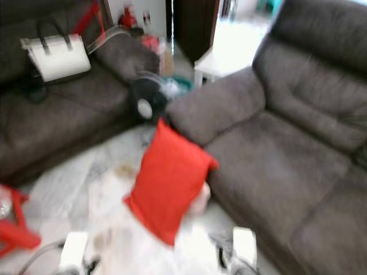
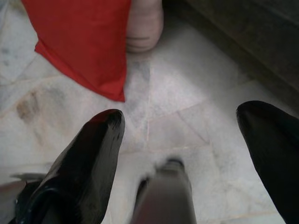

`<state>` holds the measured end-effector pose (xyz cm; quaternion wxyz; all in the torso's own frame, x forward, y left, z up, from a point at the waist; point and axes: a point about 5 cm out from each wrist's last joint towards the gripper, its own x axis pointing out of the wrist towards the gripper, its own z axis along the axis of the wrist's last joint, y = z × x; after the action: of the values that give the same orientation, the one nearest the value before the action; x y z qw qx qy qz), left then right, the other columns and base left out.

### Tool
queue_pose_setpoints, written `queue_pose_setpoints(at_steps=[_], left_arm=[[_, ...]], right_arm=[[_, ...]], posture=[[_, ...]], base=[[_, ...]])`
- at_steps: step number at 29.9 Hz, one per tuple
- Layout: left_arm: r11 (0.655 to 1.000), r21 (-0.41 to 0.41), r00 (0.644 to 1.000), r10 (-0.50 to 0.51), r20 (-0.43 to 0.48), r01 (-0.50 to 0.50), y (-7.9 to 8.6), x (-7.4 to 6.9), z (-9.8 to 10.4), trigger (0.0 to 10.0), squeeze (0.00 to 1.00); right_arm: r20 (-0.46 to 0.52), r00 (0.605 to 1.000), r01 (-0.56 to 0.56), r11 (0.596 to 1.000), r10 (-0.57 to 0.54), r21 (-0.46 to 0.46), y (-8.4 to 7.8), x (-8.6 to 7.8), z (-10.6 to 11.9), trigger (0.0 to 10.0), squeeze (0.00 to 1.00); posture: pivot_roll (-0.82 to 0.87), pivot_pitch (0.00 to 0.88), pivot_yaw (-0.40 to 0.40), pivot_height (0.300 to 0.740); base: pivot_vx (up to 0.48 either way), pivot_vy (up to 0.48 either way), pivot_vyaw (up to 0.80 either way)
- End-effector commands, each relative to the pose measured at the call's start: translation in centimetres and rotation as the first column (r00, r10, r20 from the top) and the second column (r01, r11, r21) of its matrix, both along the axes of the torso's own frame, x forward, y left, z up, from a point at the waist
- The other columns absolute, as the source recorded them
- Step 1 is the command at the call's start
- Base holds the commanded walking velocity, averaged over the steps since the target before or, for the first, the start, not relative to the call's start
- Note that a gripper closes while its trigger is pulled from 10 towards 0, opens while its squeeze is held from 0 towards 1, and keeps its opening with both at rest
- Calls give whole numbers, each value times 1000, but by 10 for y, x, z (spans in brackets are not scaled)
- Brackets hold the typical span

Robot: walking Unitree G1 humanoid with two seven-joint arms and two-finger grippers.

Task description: Move the pillow to the sofa from floor

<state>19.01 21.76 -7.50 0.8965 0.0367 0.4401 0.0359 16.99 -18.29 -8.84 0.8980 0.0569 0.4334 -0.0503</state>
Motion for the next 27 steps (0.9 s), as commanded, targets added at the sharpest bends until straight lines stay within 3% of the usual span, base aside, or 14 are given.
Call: queue_pose_setpoints(at_steps=[1,27], left_arm=[[1000,-15,1000,-1,-9,1,-5,-1,-2,10000,0],[1000,-15,1000,1,-8,-1,-4,-1,-2,10000,0]], right_arm=[[-31,999,30,999,-31,-17,-10,-10,-3,10000,0],[-29,999,41,999,-41,-10,-10,-10,-3,10000,0]], posture=[[67,80,-1,740],[70,84,-1,740]], base=[[259,0,0],[256,0,0]])
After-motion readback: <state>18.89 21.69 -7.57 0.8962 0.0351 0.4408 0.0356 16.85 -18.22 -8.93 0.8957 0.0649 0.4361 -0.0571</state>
